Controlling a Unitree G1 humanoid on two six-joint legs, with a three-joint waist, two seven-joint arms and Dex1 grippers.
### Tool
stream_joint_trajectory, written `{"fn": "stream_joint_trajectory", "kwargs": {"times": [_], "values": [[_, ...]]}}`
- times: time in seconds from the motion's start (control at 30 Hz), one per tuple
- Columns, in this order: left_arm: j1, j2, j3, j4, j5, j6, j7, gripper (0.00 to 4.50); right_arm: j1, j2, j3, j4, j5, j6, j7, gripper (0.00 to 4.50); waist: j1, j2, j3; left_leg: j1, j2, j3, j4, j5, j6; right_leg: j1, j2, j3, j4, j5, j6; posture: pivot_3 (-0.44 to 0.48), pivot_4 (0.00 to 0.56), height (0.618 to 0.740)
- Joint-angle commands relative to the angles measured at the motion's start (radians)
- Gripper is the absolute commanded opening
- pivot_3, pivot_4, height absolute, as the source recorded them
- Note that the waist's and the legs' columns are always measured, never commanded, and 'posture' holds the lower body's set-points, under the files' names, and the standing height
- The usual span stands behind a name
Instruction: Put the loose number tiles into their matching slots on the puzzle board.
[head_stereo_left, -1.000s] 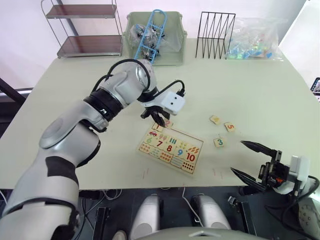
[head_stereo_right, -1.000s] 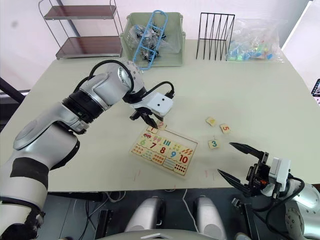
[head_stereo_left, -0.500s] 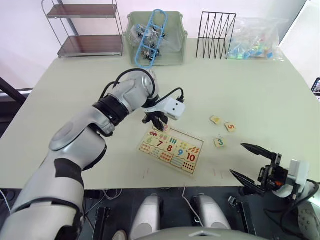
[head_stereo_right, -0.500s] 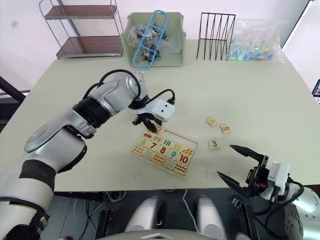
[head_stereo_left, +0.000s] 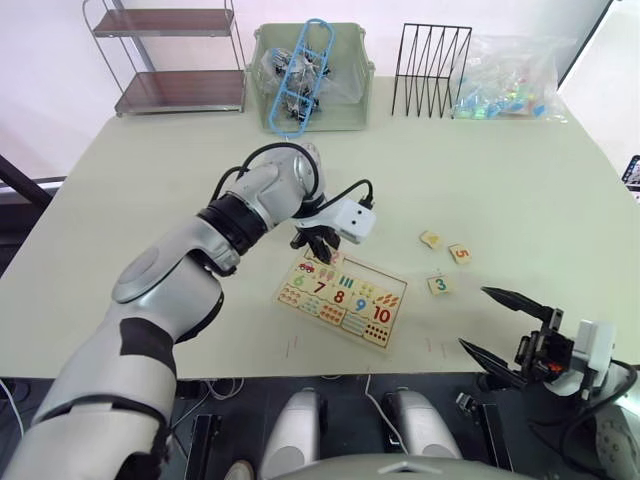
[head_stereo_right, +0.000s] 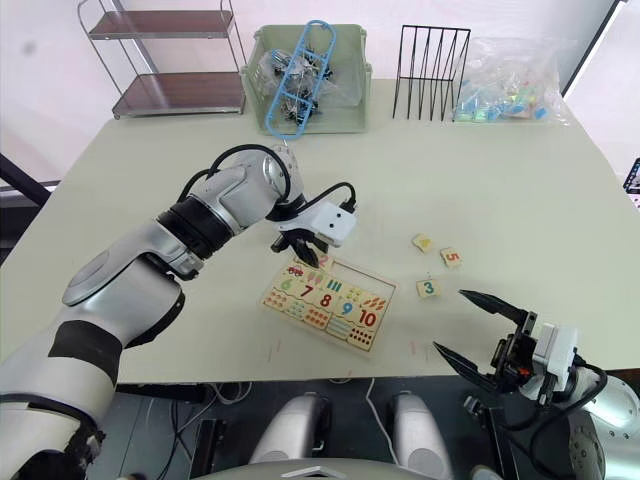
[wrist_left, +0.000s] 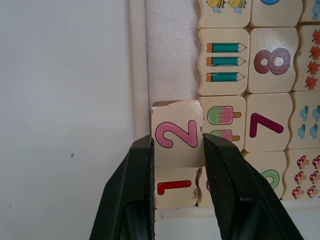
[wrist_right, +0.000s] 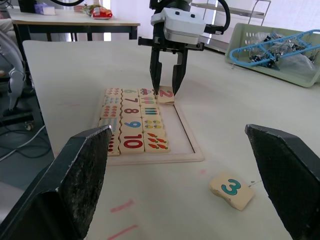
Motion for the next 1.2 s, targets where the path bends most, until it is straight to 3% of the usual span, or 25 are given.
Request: {"fn": "stream_joint_trajectory", "kwargs": {"times": [0.03,0.53,1.2], "values": [[-0.002,-0.007,0.039,0.002,0.013,-0.006,-0.028,0.94,0.004,-0.001,-0.008,-0.03,0.009,-0.025,-0.007,4.5,0.0,0.0,0.0,0.0,0.0,0.0,0.0,0.0,0.0,0.0,0.0,0.0,0.0,0.0,0.0,0.0,0.15,0.739],[0.007,0.02,0.008,-0.026,-0.009,-0.023,-0.028,0.94,0.004,-0.002,0.003,-0.032,0.006,-0.034,-0.025,4.5,0.0,0.0,0.0,0.0,0.0,0.0,0.0,0.0,0.0,0.0,0.0,0.0,0.0,0.0,0.0,0.0,0.15,0.739],[0.006,-0.027,0.036,0.047,0.026,-0.072,-0.028,0.94,0.014,0.001,0.006,-0.03,-0.002,-0.047,-0.043,4.5,0.001,0.0,0.0,0.0,0.0,0.0,0.0,0.0,0.0,0.0,0.0,0.0,0.0,0.0,0.0,0.0,0.15,0.739]]}}
